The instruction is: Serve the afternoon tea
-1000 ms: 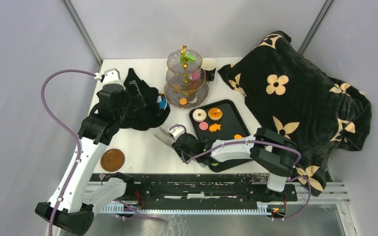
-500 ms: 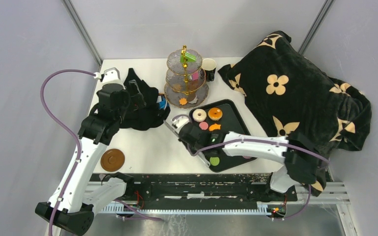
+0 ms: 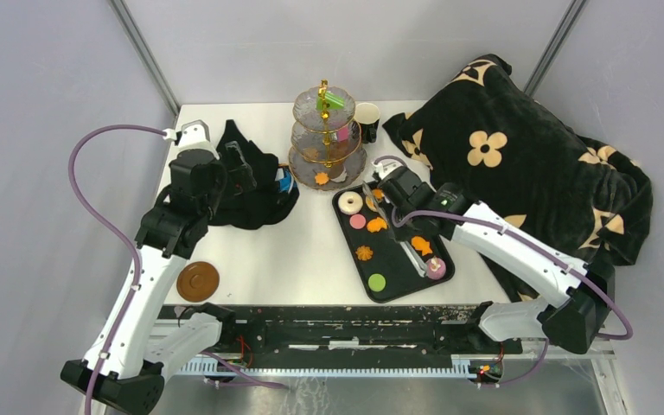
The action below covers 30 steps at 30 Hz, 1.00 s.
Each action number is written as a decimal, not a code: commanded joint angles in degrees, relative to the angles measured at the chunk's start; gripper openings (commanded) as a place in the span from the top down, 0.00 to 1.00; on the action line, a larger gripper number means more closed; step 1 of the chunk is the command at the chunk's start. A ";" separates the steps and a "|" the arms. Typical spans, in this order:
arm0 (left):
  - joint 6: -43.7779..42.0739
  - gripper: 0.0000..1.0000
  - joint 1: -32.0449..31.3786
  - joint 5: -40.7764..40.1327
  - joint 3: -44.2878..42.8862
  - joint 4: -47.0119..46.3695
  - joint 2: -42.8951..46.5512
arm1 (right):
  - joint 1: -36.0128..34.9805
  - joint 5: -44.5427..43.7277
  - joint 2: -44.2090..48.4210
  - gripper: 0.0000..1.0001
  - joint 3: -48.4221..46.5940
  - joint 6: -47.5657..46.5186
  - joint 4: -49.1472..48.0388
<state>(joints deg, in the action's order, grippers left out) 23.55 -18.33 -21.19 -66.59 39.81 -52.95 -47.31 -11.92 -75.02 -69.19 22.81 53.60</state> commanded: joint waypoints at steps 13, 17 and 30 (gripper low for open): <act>-0.52 0.01 0.40 0.46 0.23 -2.90 -0.13 | 16.35 11.04 -5.15 0.74 -3.70 -0.64 -3.16; -0.85 0.01 0.37 -0.03 0.16 -2.98 -0.47 | 18.73 13.04 -6.52 0.67 -3.41 0.75 -6.12; -1.43 0.01 0.39 -0.96 0.34 -3.07 -1.05 | 23.33 17.71 -8.86 0.59 -0.82 3.48 -10.52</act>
<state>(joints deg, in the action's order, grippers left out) 23.53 -18.33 -20.93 -66.19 39.05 -54.08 -24.80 3.99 -84.09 -70.15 25.12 46.68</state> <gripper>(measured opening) 0.993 0.411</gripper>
